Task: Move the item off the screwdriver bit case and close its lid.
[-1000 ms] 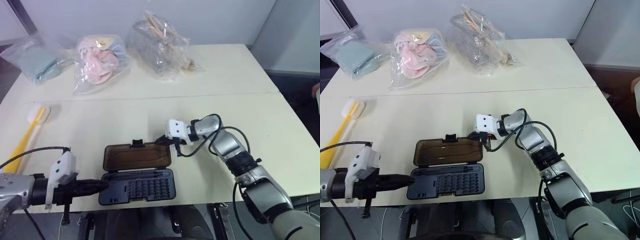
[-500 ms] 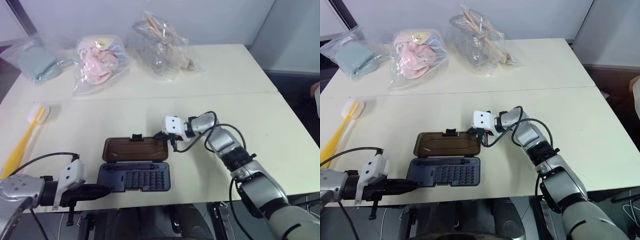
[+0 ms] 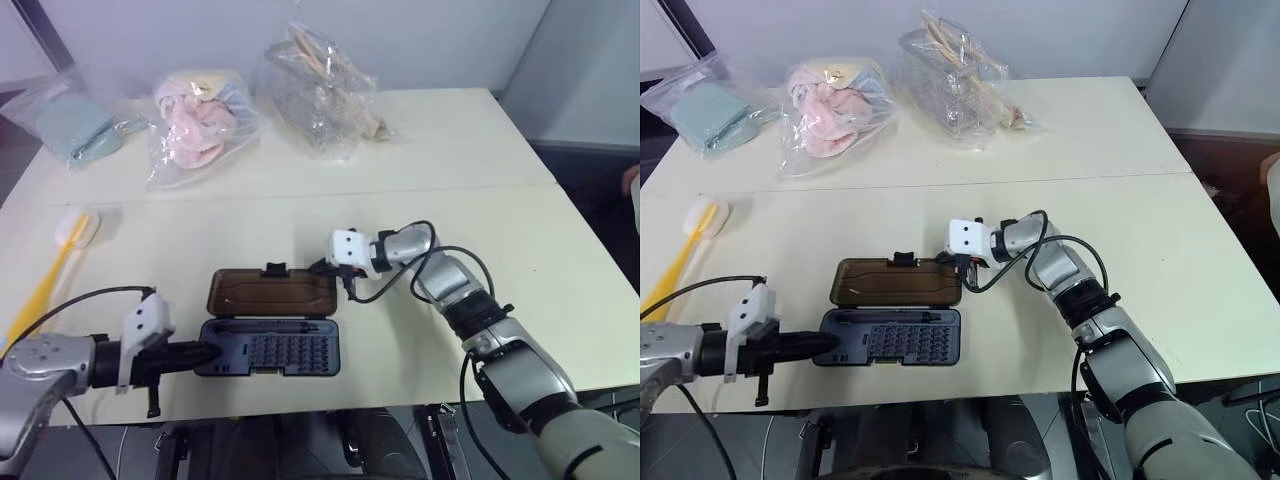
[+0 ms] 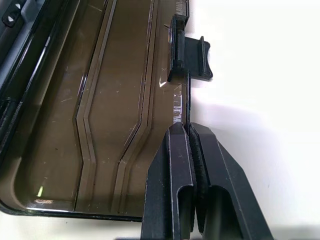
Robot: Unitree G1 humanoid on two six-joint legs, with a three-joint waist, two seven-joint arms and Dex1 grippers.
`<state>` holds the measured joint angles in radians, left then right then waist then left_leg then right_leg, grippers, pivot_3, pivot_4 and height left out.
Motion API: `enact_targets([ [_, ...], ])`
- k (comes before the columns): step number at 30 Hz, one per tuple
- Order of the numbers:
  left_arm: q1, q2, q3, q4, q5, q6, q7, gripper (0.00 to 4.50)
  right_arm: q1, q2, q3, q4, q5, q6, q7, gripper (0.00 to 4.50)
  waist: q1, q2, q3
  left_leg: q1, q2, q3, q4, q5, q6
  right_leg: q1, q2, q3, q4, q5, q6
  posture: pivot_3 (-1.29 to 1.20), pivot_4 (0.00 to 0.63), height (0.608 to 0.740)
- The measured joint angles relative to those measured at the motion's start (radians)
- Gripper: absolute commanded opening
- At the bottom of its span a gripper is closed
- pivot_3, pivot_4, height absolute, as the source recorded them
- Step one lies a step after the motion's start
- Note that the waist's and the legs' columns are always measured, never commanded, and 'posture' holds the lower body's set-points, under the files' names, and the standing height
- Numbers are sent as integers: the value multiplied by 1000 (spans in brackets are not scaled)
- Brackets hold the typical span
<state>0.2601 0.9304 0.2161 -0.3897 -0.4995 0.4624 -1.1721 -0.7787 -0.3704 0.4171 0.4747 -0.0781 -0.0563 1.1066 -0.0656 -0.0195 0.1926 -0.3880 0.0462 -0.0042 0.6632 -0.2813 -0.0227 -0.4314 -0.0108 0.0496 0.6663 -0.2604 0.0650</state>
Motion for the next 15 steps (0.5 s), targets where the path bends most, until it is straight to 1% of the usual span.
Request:
enact_targets([
  [2, -5, -17, -19, 6, 11, -14, 8, 80, 0, 0, 0, 0, -1, -1, -1, 0, 0, 0, 0, 0, 0, 0, 0, 0, 0, 0, 0, 0, 0, 0, 0, 0, 150, 737],
  [9, -28, -18, -54, 26, 26, -50, 15, 80, 1, -3, 0, -22, -19, -1, -8, 0, 2, 0, 0, 1, 0, 0, 0, 0, 0, 1, 0, 0, 0, 0, 0, 0, 150, 737],
  [15, -50, -28, -78, 59, 32, -65, 21, 80, 50, -47, -2, -232, -61, 40, -70, 0, 8, 2, -1, 2, 0, 0, 0, 0, 0, 2, 0, 0, 0, 0, 0, 0, 150, 737],
])
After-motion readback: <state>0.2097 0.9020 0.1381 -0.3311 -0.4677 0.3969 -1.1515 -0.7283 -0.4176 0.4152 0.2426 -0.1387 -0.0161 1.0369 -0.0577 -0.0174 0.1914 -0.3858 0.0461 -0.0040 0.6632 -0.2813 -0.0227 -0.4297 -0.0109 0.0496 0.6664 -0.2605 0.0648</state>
